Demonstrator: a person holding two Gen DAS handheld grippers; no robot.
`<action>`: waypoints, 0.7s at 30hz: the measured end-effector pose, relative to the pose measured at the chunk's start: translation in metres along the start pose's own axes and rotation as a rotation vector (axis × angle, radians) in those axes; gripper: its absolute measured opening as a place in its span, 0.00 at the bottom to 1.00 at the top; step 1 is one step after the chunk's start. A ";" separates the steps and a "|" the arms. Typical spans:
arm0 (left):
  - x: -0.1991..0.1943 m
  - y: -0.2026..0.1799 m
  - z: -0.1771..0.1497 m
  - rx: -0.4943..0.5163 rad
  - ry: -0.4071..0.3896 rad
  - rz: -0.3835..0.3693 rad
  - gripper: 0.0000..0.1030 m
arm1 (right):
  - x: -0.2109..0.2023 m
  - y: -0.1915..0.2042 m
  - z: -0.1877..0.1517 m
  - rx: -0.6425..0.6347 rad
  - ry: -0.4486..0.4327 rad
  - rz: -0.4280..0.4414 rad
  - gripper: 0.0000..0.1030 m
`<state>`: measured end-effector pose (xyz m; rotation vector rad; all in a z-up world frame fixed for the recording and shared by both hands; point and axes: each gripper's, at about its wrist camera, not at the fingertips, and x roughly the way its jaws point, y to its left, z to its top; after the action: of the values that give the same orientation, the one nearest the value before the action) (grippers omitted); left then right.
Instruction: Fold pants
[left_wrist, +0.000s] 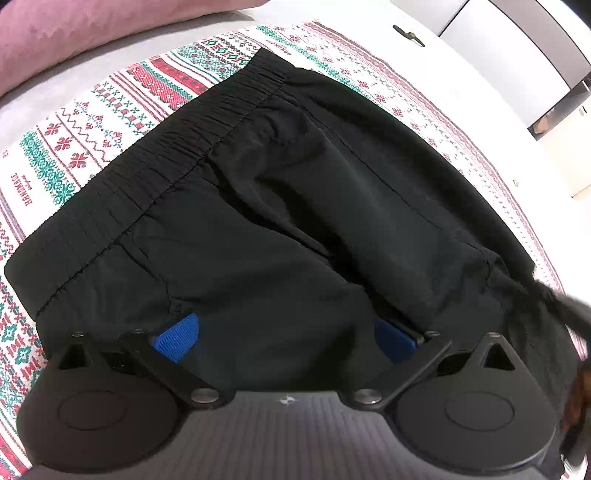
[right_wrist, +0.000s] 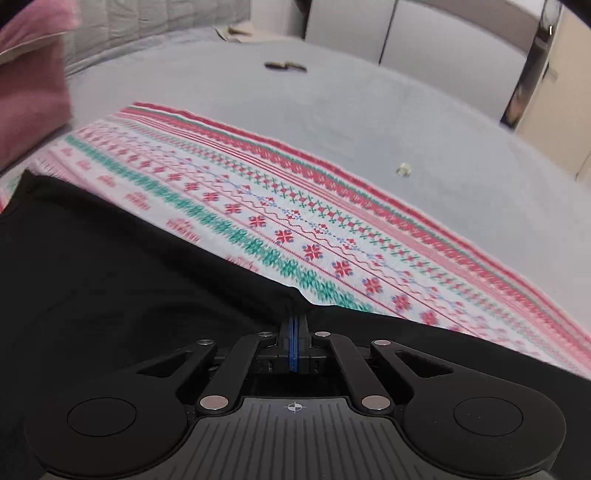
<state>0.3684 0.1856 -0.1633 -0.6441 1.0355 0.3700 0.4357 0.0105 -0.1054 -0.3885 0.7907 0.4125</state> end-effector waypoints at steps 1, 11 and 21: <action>0.000 0.001 0.001 -0.003 0.001 -0.003 1.00 | -0.015 0.001 -0.010 -0.014 -0.018 -0.001 0.00; -0.010 0.016 0.001 -0.103 -0.005 -0.045 1.00 | -0.106 0.034 -0.108 -0.014 -0.016 -0.008 0.06; -0.009 0.004 0.001 -0.066 -0.009 -0.065 1.00 | -0.042 -0.010 -0.012 0.055 -0.090 0.019 0.73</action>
<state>0.3626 0.1897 -0.1565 -0.7335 0.9942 0.3509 0.4070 -0.0128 -0.0803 -0.3091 0.7166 0.4225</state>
